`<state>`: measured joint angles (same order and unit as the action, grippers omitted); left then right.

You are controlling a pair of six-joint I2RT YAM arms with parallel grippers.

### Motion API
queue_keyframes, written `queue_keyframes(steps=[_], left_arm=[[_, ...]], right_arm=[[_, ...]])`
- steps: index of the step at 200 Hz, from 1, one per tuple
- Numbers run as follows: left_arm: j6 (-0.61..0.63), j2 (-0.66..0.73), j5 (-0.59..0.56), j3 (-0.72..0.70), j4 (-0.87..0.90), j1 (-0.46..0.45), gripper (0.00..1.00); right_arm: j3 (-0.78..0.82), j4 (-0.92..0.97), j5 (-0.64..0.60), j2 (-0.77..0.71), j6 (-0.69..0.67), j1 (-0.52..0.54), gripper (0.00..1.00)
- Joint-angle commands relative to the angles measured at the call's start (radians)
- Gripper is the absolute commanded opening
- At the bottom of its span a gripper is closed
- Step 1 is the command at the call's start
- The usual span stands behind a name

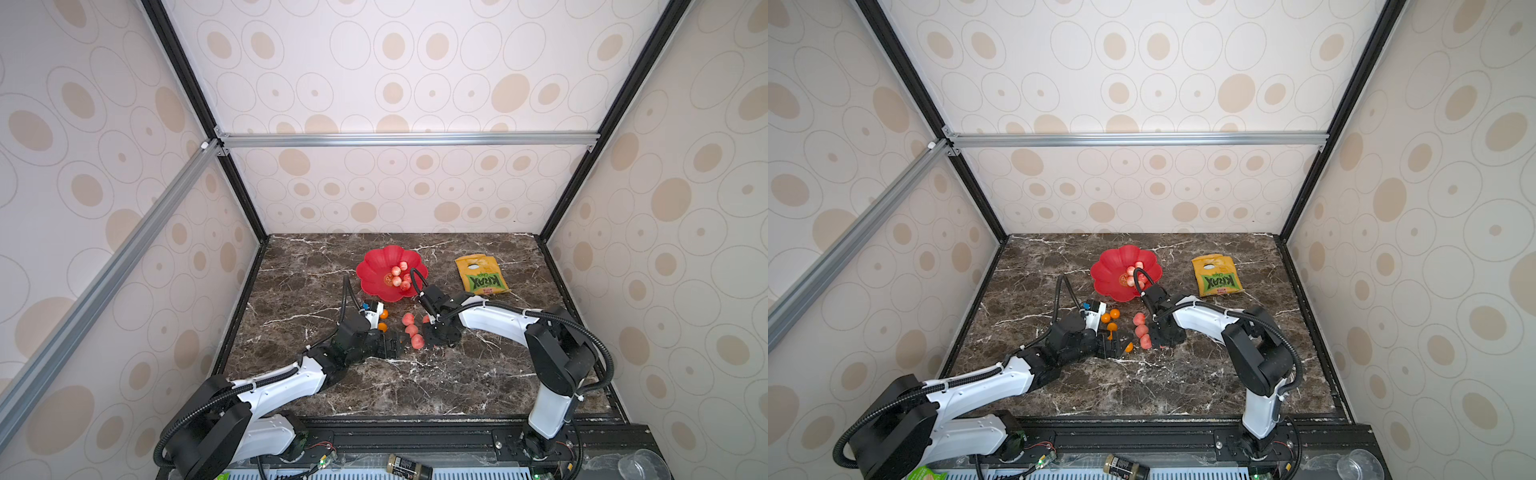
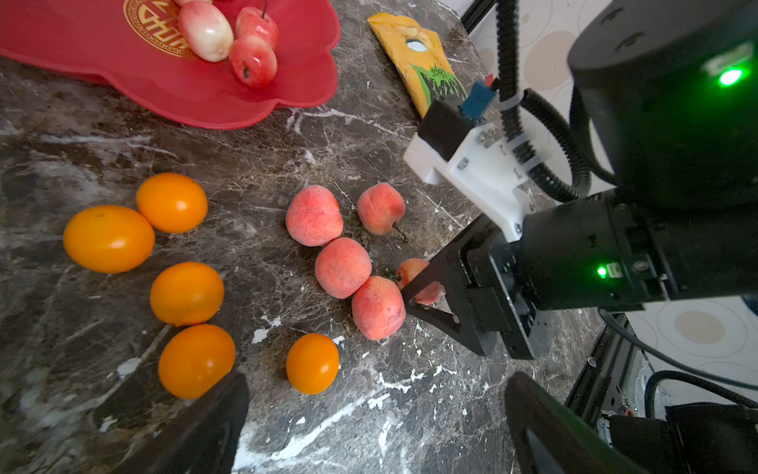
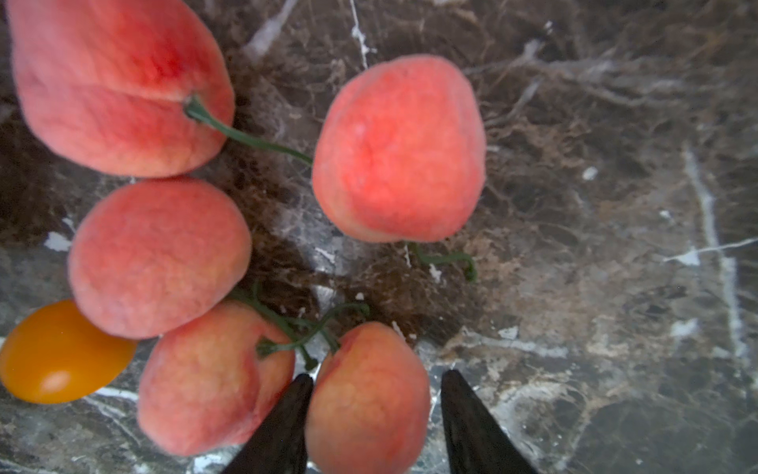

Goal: Arrange fruit in a fruit bowl
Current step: Pick up the fruit from the center of the table.

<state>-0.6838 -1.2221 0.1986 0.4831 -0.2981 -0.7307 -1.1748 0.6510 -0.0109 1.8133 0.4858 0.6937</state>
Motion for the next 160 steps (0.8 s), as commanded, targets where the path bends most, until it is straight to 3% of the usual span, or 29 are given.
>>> queue_keyframes(steps=[1,160], left_arm=[[0.005,0.015,-0.015,0.024,0.000,-0.008,0.98],[0.003,0.004,-0.013,0.026,-0.004,-0.007,0.98]], right_arm=[[-0.009,0.008,-0.008,0.015,0.013,0.006,0.52],[-0.010,0.004,-0.004,0.021,0.013,0.006,0.45]])
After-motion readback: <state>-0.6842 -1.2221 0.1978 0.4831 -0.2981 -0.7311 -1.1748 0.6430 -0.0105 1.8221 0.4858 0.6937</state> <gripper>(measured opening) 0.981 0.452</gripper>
